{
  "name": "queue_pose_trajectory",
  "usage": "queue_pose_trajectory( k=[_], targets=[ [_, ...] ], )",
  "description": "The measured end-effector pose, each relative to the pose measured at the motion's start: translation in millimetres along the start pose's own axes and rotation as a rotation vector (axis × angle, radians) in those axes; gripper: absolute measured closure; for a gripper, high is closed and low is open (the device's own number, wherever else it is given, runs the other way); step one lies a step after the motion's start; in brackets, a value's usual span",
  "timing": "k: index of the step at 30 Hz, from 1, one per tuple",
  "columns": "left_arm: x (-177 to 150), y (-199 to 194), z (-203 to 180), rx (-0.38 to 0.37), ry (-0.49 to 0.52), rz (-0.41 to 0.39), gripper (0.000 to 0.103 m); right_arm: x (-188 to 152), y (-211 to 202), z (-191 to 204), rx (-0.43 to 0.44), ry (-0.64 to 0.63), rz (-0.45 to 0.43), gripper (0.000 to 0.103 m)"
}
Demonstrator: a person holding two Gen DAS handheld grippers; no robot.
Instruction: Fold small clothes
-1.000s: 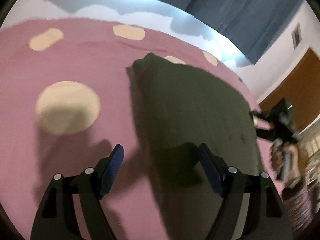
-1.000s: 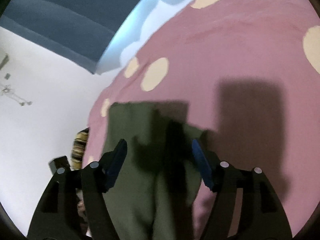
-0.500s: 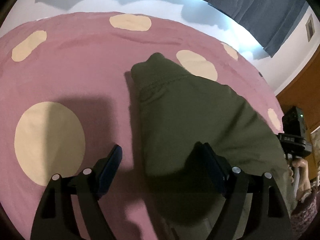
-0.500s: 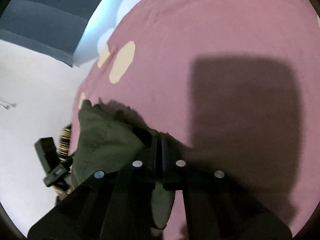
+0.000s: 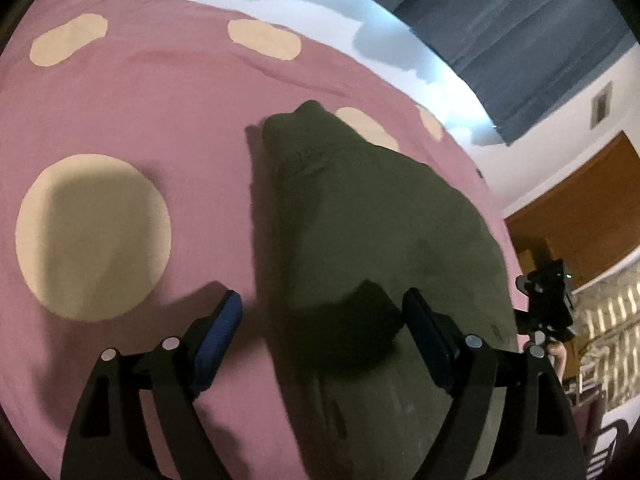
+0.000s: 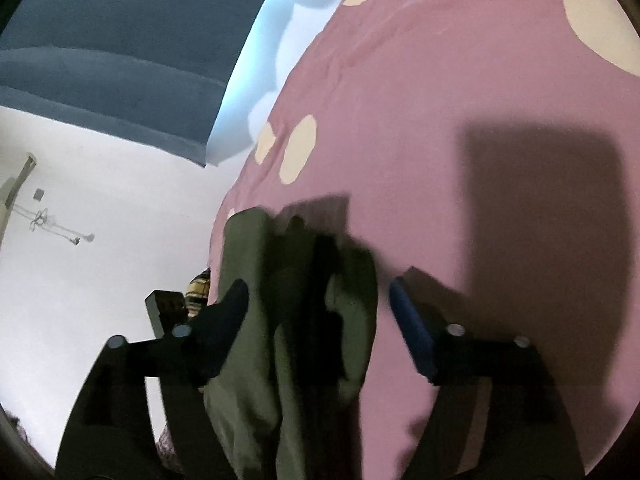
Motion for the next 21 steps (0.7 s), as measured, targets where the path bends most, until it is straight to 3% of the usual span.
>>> queue_pose_trajectory(
  k=[6,10,14,17,21],
  targets=[
    [-22,-1,-10,-0.075,0.005,0.053,0.02,-16,12,13,0.022,-0.068,0.081,0.019],
    [-22,2,-13,-0.066,0.044,0.044,0.018,-17,31,24,0.006,-0.107,0.129,0.016],
    [-21,13,-10,-0.091,0.003,0.044,0.018,-14,44,31,-0.019,-0.134,0.15,0.016],
    [-22,14,-15,-0.072,0.028,0.029,0.018,-22,42,34,-0.04,-0.177,0.162,0.015],
    [-25,11,-13,-0.101,0.007,0.065,0.019,-41,30,31,-0.067,-0.221,0.189,0.016]
  ],
)
Point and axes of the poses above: each gripper's, at about its wrist camera, not at the fingertips, and y roughly the way its jaws point, z to its left, x to its top, the point moved 8 cm from there along y, roughly the way its jaws point, and after that the axes turned 9 degrees about -x, right-handed, at the moved point
